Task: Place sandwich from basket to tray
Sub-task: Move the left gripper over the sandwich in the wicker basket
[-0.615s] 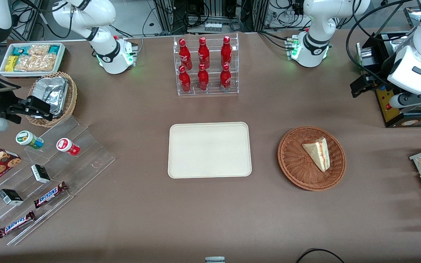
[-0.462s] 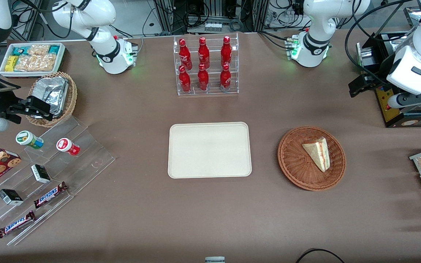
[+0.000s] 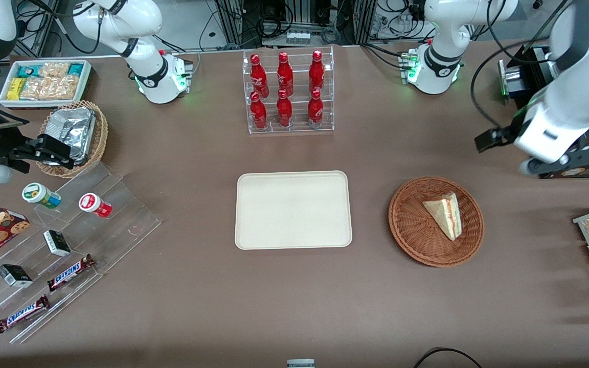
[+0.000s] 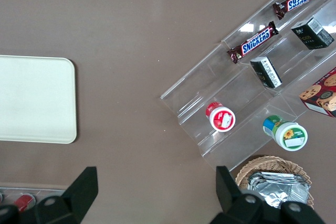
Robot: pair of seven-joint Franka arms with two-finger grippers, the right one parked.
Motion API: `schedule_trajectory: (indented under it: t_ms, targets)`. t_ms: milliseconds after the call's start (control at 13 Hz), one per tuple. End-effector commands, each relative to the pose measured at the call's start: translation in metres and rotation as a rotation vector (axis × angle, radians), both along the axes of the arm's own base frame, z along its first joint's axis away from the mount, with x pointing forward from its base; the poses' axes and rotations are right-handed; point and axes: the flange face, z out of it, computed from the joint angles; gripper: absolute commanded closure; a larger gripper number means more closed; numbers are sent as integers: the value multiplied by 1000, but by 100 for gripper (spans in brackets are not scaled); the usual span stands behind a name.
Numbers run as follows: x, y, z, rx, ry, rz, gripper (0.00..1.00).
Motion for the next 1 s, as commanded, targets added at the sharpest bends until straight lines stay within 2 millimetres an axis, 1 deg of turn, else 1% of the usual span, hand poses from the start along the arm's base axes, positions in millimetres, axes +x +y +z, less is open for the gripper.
schedule_trajectory:
  t_ms: [0,77,231,308,462,769,923]
  targets:
    - [-22,3,-43,28,-26,13,0]
    - [-24,1,-64,31,-43,43,0]
    - [-29,-4,-97,27,-96,121,0]
    - [-31,-7,-117,24,-124,154,0]
    - [-33,-10,-149,20,-147,216,0]
    - [-20,-12,-188,16,-162,320,0]
    - [-13,-13,-202,3,-191,357,0]
